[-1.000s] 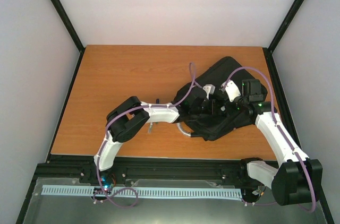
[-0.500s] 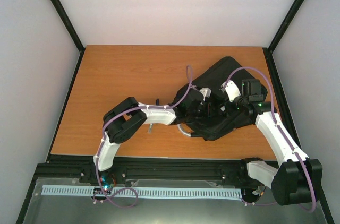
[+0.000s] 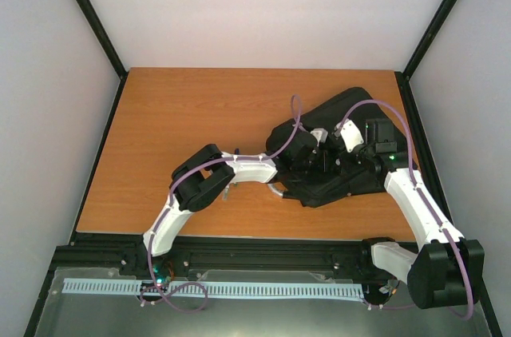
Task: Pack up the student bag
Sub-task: Place the stationery in the student bag, then move the stationery to the center of the board.
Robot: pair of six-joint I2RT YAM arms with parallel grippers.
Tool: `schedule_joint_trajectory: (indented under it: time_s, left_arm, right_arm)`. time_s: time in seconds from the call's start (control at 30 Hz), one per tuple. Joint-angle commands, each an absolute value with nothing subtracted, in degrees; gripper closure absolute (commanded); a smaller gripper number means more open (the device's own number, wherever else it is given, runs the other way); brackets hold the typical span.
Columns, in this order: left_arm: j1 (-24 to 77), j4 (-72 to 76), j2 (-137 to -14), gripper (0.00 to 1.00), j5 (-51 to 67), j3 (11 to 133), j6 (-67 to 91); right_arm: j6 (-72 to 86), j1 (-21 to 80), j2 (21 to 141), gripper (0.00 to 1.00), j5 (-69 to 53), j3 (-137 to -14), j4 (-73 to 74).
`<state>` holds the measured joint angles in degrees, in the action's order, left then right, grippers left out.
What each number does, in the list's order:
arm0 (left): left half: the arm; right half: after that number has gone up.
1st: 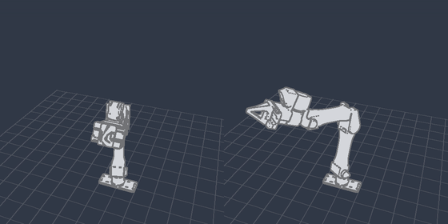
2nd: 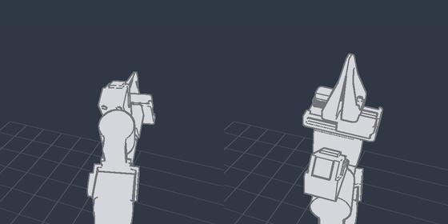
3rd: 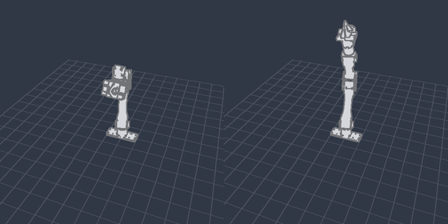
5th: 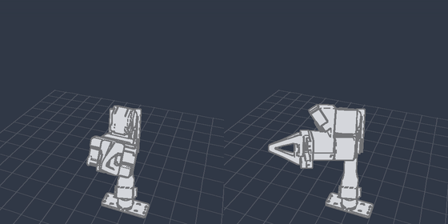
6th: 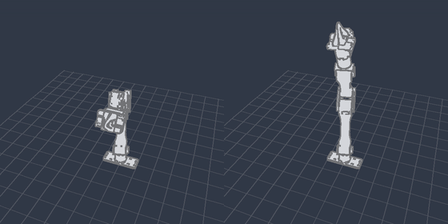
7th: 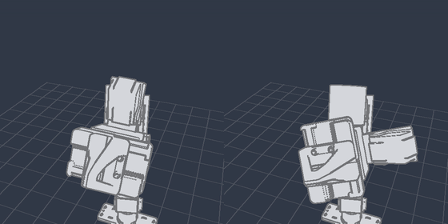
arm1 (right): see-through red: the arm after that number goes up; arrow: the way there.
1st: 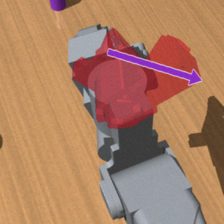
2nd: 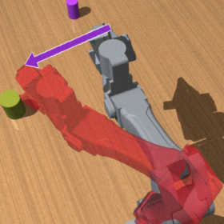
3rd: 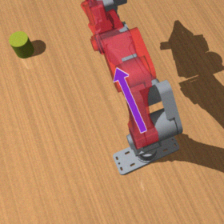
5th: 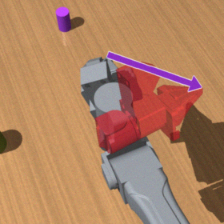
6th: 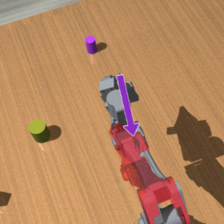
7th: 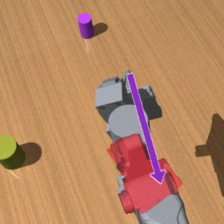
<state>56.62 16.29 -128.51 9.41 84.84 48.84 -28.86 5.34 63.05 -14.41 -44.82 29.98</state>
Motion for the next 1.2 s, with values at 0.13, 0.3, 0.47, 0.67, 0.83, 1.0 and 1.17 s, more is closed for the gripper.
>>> schedule_joint_trajectory:
  time_s: [0.13,0.3,0.47,0.67,0.83,1.0,1.17]
  left_arm:
    - [56.3,15.9,-119.2,0.98,8.9,78.0,45.0]
    - [56.3,12.6,-112.8,0.93,9.7,71.6,43.7]
    - [56.4,17.4,-102.2,0.86,12.3,59.3,36.2]
    - [56.4,8.6,-84.0,0.01,2.0,49.2,28.9]
    - [56.3,-9.4,-75.4,0.00,-10.7,49.7,29.8]
    - [56.3,-13.9,-67.9,0.00,-18.2,45.6,29.4]
    - [56.3,-14.0,-63.2,0.00,-24.3,43.0,30.4]
  right_arm:
    - [-28.9,5.8,62.6,0.97,-16.7,-45.8,29.1]
    - [-29.1,5.7,62.5,0.97,-16.4,-45.7,29.2]
    - [-30.2,5.7,64.0,0.97,-17.0,-45.8,30.2]
    - [-31.6,5.9,65.1,0.97,-18.0,-45.8,30.5]
    - [-34.2,6.2,64.4,0.97,-18.9,-45.9,30.5]
    - [-37.0,11.8,68.3,0.97,-18.8,-50.0,32.3]
    - [-46.9,19.7,70.2,0.97,-22.9,-52.4,41.1]
